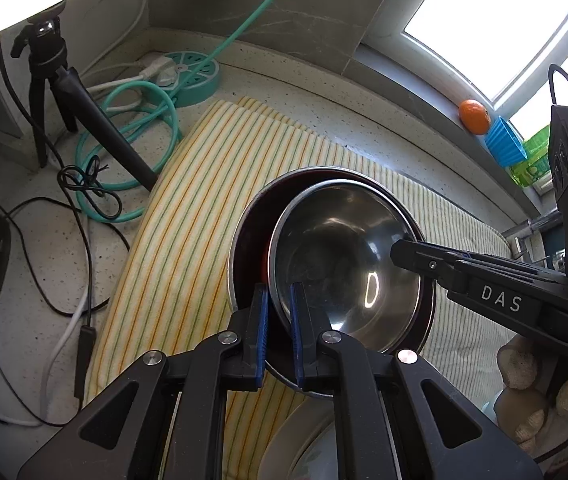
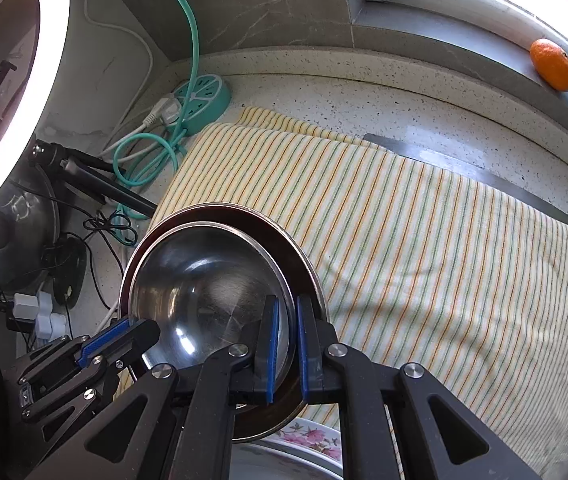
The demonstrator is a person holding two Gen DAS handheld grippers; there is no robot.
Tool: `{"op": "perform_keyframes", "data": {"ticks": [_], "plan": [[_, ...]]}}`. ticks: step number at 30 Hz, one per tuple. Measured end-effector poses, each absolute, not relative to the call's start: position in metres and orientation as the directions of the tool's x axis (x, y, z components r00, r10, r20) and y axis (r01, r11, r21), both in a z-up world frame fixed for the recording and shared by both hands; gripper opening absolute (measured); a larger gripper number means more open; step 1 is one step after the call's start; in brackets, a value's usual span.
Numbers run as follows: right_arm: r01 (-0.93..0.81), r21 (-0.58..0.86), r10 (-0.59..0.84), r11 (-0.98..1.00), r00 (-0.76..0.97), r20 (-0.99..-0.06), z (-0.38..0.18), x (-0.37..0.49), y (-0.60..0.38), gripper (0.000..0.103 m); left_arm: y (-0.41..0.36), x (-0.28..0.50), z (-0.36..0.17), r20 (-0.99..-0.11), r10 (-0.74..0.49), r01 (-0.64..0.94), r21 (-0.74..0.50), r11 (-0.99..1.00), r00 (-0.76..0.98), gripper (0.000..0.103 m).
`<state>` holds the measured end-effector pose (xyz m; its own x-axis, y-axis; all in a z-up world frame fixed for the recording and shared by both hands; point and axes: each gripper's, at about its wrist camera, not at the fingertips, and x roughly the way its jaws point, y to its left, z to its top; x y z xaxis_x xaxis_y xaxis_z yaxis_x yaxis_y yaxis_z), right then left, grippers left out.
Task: Organize plates and bowls
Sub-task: 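Lower the red-sided steel bowl into the large steel bowl, then open both grippers to release the nested bowl and lift away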
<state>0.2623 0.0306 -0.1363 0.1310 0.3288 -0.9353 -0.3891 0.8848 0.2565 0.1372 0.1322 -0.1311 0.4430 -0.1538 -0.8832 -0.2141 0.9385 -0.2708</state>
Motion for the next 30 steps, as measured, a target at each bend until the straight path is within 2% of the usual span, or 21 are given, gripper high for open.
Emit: {"op": "perform_keyframes", "data": {"ticks": [5,9,30], "plan": [[-0.4,0.241,0.317,0.884,0.136,-0.939,-0.136,0.261,0.034,0.011,0.133,0.138,-0.131,-0.886,-0.154,-0.217,-0.27,0.938,0.437,0.009],[-0.397,0.252,0.33,0.882,0.14,-0.933,-0.133,0.261,0.034,0.016,0.133,0.137,-0.13,-0.885,-0.149,-0.218,-0.267,0.939,0.442,0.009],[-0.395,0.281,0.373,0.875,0.177,-0.911,-0.108,0.254,0.022,0.017,0.134,0.131,-0.121,-0.878,-0.131,-0.213,-0.253,0.944,0.46,0.009]]}}
